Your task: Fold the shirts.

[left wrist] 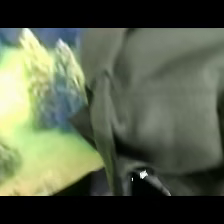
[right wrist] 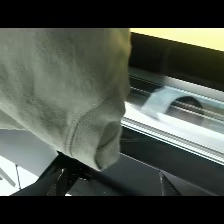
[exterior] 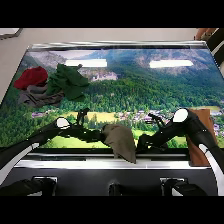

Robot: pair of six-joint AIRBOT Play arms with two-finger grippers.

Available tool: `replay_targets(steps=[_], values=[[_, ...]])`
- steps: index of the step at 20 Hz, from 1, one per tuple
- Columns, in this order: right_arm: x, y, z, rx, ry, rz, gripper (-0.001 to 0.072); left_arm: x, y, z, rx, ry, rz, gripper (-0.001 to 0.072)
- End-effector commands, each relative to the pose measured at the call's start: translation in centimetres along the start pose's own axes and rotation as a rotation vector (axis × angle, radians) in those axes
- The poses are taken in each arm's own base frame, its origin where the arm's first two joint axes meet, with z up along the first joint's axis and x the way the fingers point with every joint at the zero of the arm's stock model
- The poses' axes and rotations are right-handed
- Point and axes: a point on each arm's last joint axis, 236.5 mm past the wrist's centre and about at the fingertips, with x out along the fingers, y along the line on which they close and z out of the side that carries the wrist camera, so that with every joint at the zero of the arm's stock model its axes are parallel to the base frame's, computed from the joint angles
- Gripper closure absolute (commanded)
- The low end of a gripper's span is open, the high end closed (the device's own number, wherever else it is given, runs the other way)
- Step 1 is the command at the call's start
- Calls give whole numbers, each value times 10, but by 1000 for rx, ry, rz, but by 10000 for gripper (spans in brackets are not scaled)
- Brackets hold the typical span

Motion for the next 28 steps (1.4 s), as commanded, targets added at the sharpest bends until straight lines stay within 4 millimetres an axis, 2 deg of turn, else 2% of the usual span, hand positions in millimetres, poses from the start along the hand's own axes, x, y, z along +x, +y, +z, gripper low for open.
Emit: replay_targets(steps=[1, 2, 6, 10, 11, 12, 13, 14, 16, 18, 20, 21, 22, 23, 24, 25, 26, 27, 28], values=[[16, 13, 0, 0, -7, 99, 29, 8, 5, 3, -24, -8, 7, 648], [23, 13, -2, 8, -3, 121, 29, 8, 4, 3, -12, -10, 7, 679], [49, 6, -8, 46, -7, 169, 29, 7, 3, 4, -6, -13, 6, 681], [56, 22, 10, 90, -95, 285, 50, 6, 2, 4, -4, -16, 4, 681], [55, 25, 13, 82, -110, 299, 109, 6, 2, 4, -4, -16, 3, 681], [54, 27, 15, 81, -116, 310, 367, 5, 2, 4, -4, -16, 3, 681], [53, 29, 16, 84, -120, 317, 575, 5, 2, 4, -4, -16, 3, 681], [52, 32, 16, 86, -123, 330, 668, 5, 2, 3, -3, -14, 3, 681], [48, 36, 20, 47, -142, 340, 672, 1, 1, 4, 7, -20, 3, 682], [32, 41, 30, -10, -193, 314, 672, -17, -4, 13, 76, -71, 26, 684], [-4, 58, 48, -111, -299, 277, 671, -59, -21, 33, 151, -188, 28, 684], [-33, 72, 58, -188, -379, 249, 670, -89, -33, 48, 173, -274, 23, 684], [-65, 85, 68, -250, -471, 213, 670, -128, -50, 65, 208, -384, 13, 684], [-106, 101, 78, -308, -591, 165, 670, -172, -71, 80, 246, -501, -13, 684], [-151, 117, 85, -359, -721, 121, 670, -225, -98, 91, 293, -638, -40, 684], [-205, 138, 87, -414, -882, 78, 670, -283, -128, 97, 349, -787, -67, 684], [-262, 162, 80, -466, -1054, 53, 670, -339, -158, 95, 400, -933, -99, 684], [-313, 185, 65, -511, -1207, 50, 670, -395, -191, 85, 458, -1077, -135, 684], [-359, 207, 45, -559, -1348, 54, 670, -451, -225, 66, 527, -1224, -175, 684]])
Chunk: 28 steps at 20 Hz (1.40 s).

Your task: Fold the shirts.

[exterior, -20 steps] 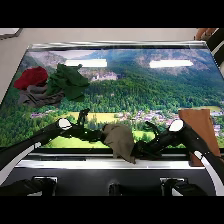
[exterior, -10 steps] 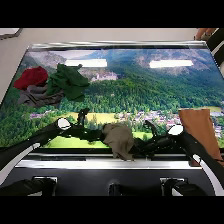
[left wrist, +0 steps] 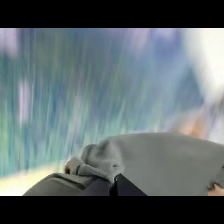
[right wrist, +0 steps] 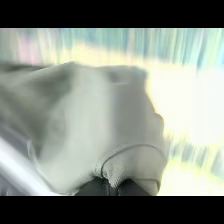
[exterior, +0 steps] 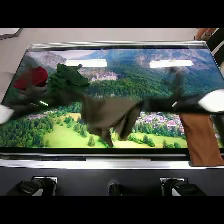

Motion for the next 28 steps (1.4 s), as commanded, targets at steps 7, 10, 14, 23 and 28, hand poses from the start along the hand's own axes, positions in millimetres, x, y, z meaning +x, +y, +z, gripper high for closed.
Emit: replay_targets(steps=[7, 10, 14, 23, 28], values=[[-260, 110, 156, -292, -836, -206, 670, -257, -162, 190, 358, -803, -55, 684], [-279, 130, 152, -299, -894, -146, 670, -263, -171, 193, 327, -830, -108, 684], [-268, 109, 156, -302, -856, -229, 670, -243, -151, 198, 354, -796, -28, 684], [-27, -108, 21, 134, 244, -536, 670, 0, 66, 173, 329, -292, 369, 682], [72, -193, -70, 322, 626, -590, 670, 130, 185, 85, 189, -3, 428, 681]])
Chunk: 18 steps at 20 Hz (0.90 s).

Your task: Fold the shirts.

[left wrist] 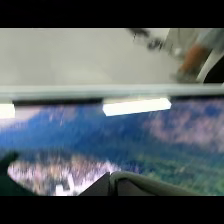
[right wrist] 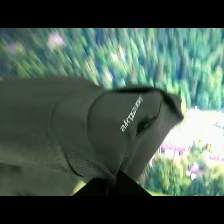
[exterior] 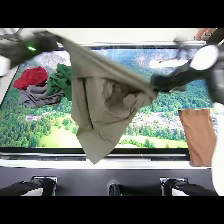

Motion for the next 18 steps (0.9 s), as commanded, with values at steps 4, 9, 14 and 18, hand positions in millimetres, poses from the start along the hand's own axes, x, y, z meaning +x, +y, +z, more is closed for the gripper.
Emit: replay_targets(steps=[4, 9, 14, 18], values=[[124, -8, -48, 105, 381, 5, 669, 91, 4, -193, -102, 531, -36, 679], [133, -6, -17, 87, 259, 18, 528, 50, -1, -264, -141, 879, -38, 34], [56, -41, 39, 7, 73, -39, 72, -26, 68, -255, -268, 1067, 53, 36], [27, -123, 0, 202, 228, -86, 92, -88, 85, -284, -339, 1122, 83, 36]])
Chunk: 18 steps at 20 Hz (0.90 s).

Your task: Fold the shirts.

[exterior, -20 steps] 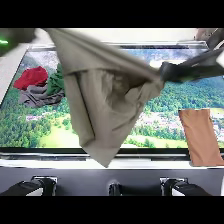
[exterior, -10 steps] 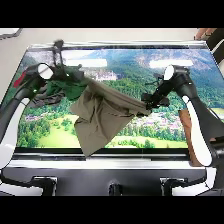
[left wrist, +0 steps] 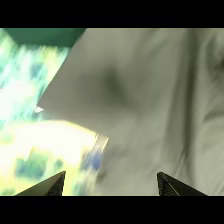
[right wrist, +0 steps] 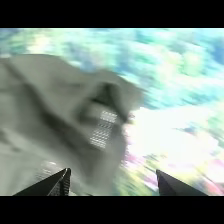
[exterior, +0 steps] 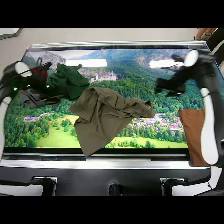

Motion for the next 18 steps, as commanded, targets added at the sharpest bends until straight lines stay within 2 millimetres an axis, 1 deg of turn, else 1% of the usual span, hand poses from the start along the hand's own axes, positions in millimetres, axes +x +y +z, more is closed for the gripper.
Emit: replay_targets(steps=[1, 2, 4, 6, 7, 9, 11, 13, 14, 15, 17, 18], values=[[-13, -61, -36, 117, 154, -30, 91, 7, 24, -72, -71, 105, -13, 36], [-8, -67, -43, 138, 184, -23, 91, 24, 19, -98, -107, 123, -54, 35], [8, -60, -56, 136, 232, 8, 85, 57, -8, -143, -179, 139, -213, 35], [25, -38, -61, 87, 251, 71, 21, 82, -28, -178, -269, 161, -335, 36], [31, -26, -62, 59, 251, 97, 19, 92, -35, -192, -300, 182, -375, 37], [38, -9, -62, 1, 242, 122, 10, 111, -48, -217, -322, 222, -414, 46], [41, 2, -60, -33, 230, 133, 11, 123, -59, -229, -300, 229, -403, 46], [41, 10, -59, -49, 222, 159, 11, 130, -72, -226, -292, 203, -400, 51], [41, 17, -59, -61, 220, 186, 10, 134, -76, -224, -303, 187, -391, 104], [41, 21, -60, -76, 222, 201, 7, 138, -79, -223, -308, 174, -377, 182], [50, 23, -69, -88, 251, 204, 4, 147, -80, -222, -311, 167, -356, 191], [58, 25, -76, -88, 272, 204, 4, 151, -80, -223, -317, 171, -351, 279]])
